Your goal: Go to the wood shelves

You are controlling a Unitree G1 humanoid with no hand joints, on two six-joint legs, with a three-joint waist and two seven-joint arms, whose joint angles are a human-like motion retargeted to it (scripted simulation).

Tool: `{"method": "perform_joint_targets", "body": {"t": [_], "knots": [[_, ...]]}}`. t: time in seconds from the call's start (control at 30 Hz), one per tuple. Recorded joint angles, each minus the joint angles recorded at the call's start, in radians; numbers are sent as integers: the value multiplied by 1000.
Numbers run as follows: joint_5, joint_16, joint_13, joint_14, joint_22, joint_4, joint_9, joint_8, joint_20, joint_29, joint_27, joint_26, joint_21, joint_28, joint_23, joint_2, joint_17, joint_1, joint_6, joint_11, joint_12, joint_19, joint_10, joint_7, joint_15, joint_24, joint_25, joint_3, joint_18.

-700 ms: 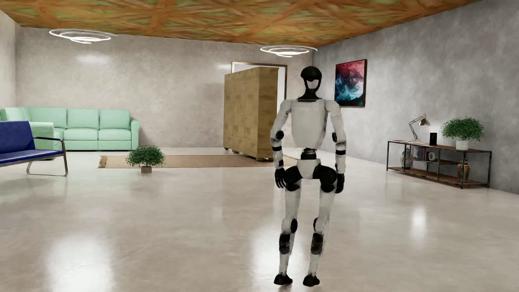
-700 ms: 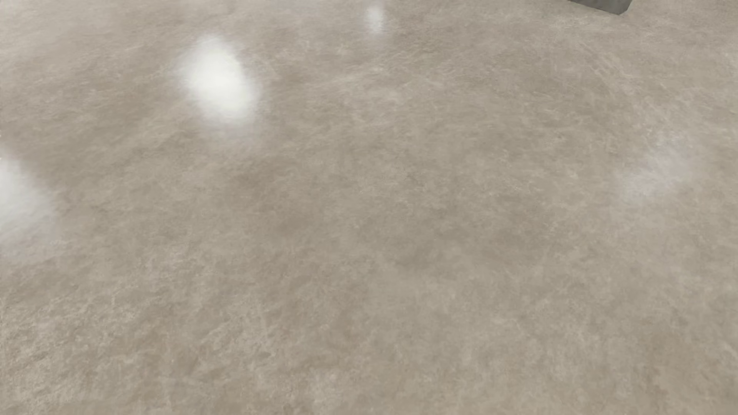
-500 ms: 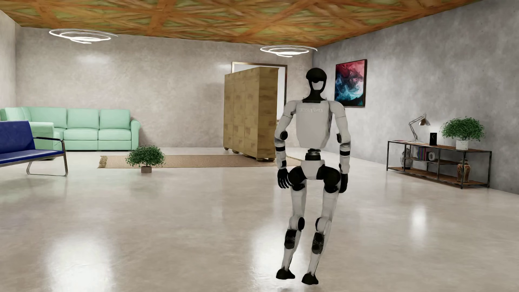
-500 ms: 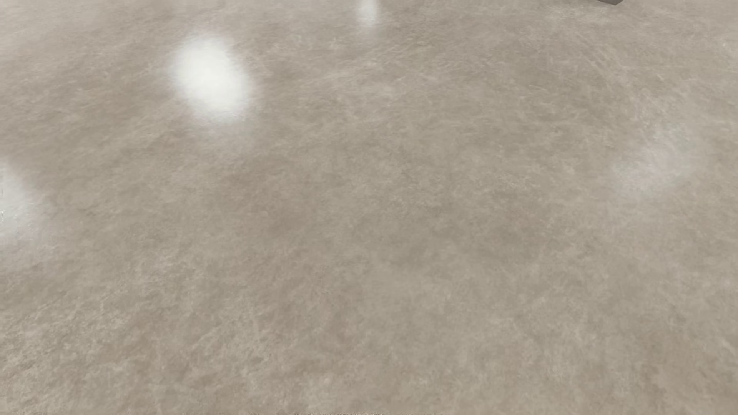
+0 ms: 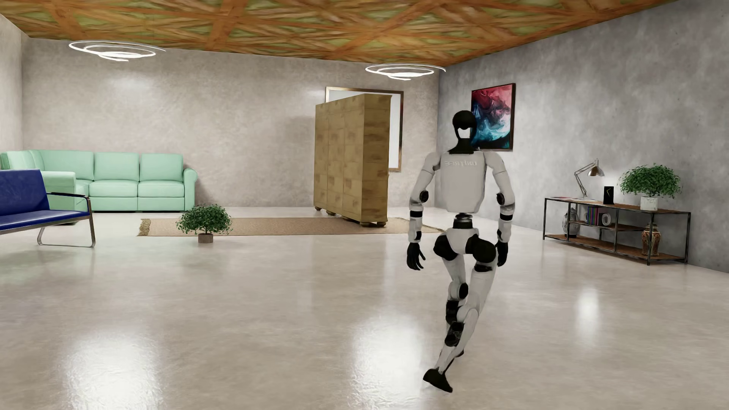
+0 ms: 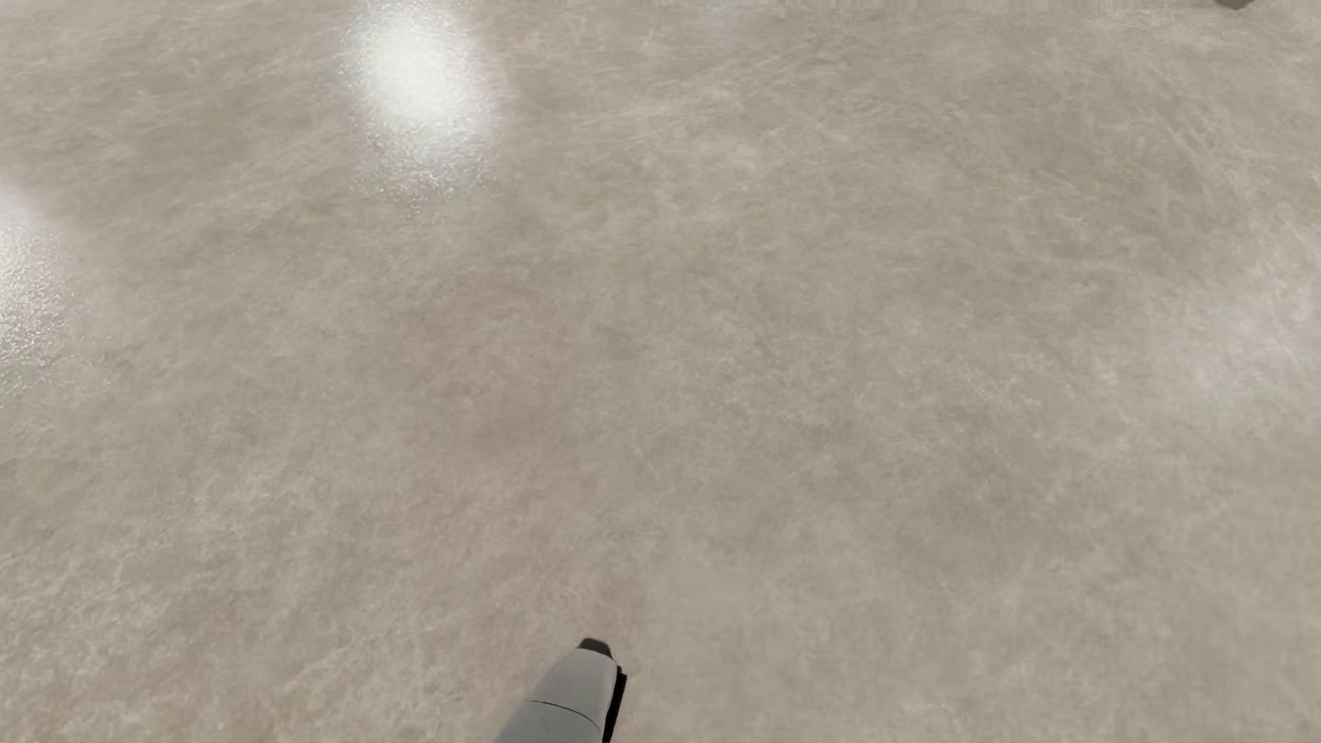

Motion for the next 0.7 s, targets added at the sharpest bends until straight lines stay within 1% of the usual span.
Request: {"method": "perform_joint_targets", "body": {"t": [0.03, 0.07, 0.1, 0.13, 0.17, 0.2, 0.23, 0.27, 0.3, 0.33, 0.37, 0.4, 0.43, 0.47, 0.5, 0.53, 0.57, 0.6, 0.63, 0.67, 0.7], "knots": [[-32, 1, 10, -31, 21, -29, 2, 0, -17, 0, 0, 0, 20, 0, 53, -15, 8, 30, -22, 94, -5, 0, 56, 0, 150, 0, 0, -5, 0], [-36, -1, 33, -74, 30, -46, 0, 0, -23, 0, 0, 0, 35, 0, 92, -71, 13, 71, -13, 243, -14, 0, 85, 0, 326, 0, 0, -25, 0], [-36, -11, 45, -108, 20, -67, 0, 0, -15, 0, 0, 0, 41, 0, 140, -170, 14, 127, 2, 447, -22, 0, 77, 0, 449, 0, 0, -57, 0], [-41, -7, 64, -141, -14, -84, 17, 0, -15, 0, 0, 0, 57, 0, 136, -279, 3, 196, 3, 668, -28, 0, 69, 0, 474, 0, 0, -79, 0], [-40, -13, 88, -167, -46, -107, 28, 0, -10, 0, 0, 0, 37, 0, 145, -382, 3, 276, 17, 818, -40, 0, 37, 0, 443, 0, 0, -134, 0], [-25, -12, 117, -180, -81, -106, 26, 0, -13, 0, 0, 0, 8, 0, 142, -491, 9, 361, 34, 878, -49, 0, -8, 0, 423, 0, 0, -195, 0], [-12, -10, 124, -179, -116, -105, 38, 0, 0, 0, 0, 0, 29, 0, 147, -596, 2, 449, 56, 837, -73, 0, -77, 0, 416, 0, 0, -236, 0], [2, -7, 127, -159, -157, -106, 46, 0, 24, 0, 0, 0, 44, 0, 165, -673, 0, 546, 64, 711, -72, 0, -148, 0, 457, 0, 0, -304, 0], [10, -1, 151, -166, -198, -99, 43, 0, 48, 0, 0, 0, 28, 0, 154, -745, -5, 637, 76, 538, -73, 0, -210, 0, 531, 0, 0, -340, 0], [2, 8, 168, -180, -231, -93, 43, 0, 30, 0, 0, 0, 24, 0, 144, -786, -11, 725, 87, 337, -87, 0, -269, 0, 581, 0, 0, -397, 0], [-3, 21, 173, -204, -267, -86, 33, 0, 39, 0, 0, 0, 21, 0, 140, -832, -11, 795, 91, 167, -101, 0, -306, 0, 528, 0, 0, -433, 0], [-12, 30, 180, -231, -294, -91, 23, 0, 47, 0, 0, 0, 13, 0, 134, -869, -13, 852, 87, 41, -121, 0, -326, 0, 347, 0, 0, -454, 0], [-18, 39, 189, -255, -303, -72, 22, 0, 41, 0, 0, 0, 22, 0, 128, -894, -19, 916, 96, 1, -137, 0, -328, 0, 157, 0, 0, -482, 0], [-50, 38, 186, -251, -307, -74, 19, 0, 53, 0, 0, 0, 4, 0, 130, -903, -15, 926, 101, 42, -162, 0, -317, 0, 152, 0, 0, -503, 0], [-26, 34, 198, -231, -289, -55, 25, 0, 64, 0, 0, 0, 15, 0, 138, -938, -17, 982, 104, 37, -155, 0, -288, 0, 326, 0, 0, -534, 0], [-26, 27, 193, -147, -275, -34, 14, 0, 89, 0, 0, 0, 13, 0, 146, -979, -10, 966, 114, 124, -145, 0, -226, 0, 524, 0, 0, -557, 0], [15, 5, 196, 8, -237, 7, 3, 0, 94, 0, 0, 0, 15, 0, 172, -981, -7, 945, 149, 203, -133, 0, -118, 0, 614, 0, 0, -536, 0], [52, 1, 185, 169, -197, 12, -7, 0, 84, 0, 0, 0, 40, 0, 192, -943, -4, 890, 151, 249, -111, 0, 52, 0, 609, 0, 0, -494, 0], [97, 6, 173, 242, -177, 30, -16, 0, 51, 0, 0, 0, 43, 0, 198, -895, 2, 777, 151, 265, -98, 0, 259, 0, 581, 0, 0, -458, 0], [134, 2, 164, 157, -187, 57, -20, 0, 66, 0, 0, 0, -22, 0, 211, -821, 18, 664, 161, 250, -67, 0, 444, 0, 515, 0, 0, -420, 0], [139, 2, 149, 19, -171, 40, -4, 0, 49, 0, 0, 0, -27, 0, 197, -694, 13, 585, 143, 197, -59, 0, 522, 0, 437, 0, 0, -371, 0]]}}
